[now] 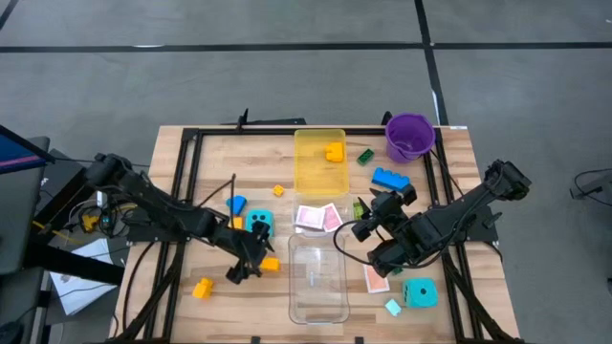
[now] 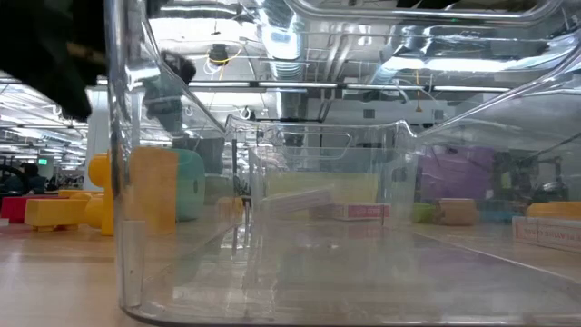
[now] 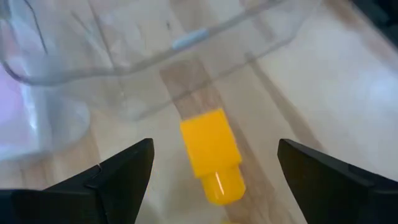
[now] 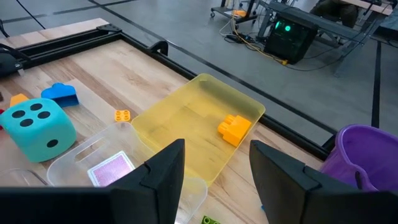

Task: Pick & Place Toys
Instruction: Put the yellow game piece into the yellow bin

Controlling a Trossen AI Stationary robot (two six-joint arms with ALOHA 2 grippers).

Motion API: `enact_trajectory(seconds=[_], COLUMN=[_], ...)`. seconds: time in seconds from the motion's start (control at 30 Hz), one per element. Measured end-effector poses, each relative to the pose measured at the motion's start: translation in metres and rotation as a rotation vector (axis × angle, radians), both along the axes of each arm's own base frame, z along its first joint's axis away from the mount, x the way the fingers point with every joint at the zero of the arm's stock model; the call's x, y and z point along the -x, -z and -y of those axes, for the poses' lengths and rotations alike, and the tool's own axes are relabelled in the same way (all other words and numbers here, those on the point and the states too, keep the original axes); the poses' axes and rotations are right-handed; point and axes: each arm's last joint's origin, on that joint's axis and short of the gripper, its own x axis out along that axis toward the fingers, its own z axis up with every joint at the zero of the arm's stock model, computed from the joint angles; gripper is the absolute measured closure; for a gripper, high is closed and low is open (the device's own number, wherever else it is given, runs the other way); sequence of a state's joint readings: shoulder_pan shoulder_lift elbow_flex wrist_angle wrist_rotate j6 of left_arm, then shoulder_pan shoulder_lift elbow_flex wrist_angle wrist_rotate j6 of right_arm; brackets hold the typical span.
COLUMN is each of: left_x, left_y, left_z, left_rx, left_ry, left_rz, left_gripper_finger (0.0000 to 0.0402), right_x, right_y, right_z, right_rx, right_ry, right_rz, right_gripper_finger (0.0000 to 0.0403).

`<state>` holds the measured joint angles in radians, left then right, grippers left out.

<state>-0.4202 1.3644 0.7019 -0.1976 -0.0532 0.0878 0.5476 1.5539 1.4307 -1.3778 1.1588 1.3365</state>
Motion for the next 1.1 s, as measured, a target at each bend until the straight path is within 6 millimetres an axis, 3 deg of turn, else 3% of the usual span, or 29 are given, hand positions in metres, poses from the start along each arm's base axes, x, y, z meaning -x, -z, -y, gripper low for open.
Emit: enact_trajectory(seconds=[0.3, 1.1], left_x=[-0.009, -0.012], left_y=[0.023, 0.026], left_z=[0.004, 0.002], left_rx=[0.017, 0.078], left_ry=[-0.019, -0.142], left_rz=[-0.004, -0.020], left_gripper_finger=[0.0065, 0.0070], right_x=[0.000, 0.000], right_y=[0.000, 0.000], right_z=[0.000, 0.000], right_rx=[-0.003, -0.007], right_ry=[0.000, -0.001], right_rz=[0.001, -0.002], right_gripper_finger=[0.0230, 0.0229])
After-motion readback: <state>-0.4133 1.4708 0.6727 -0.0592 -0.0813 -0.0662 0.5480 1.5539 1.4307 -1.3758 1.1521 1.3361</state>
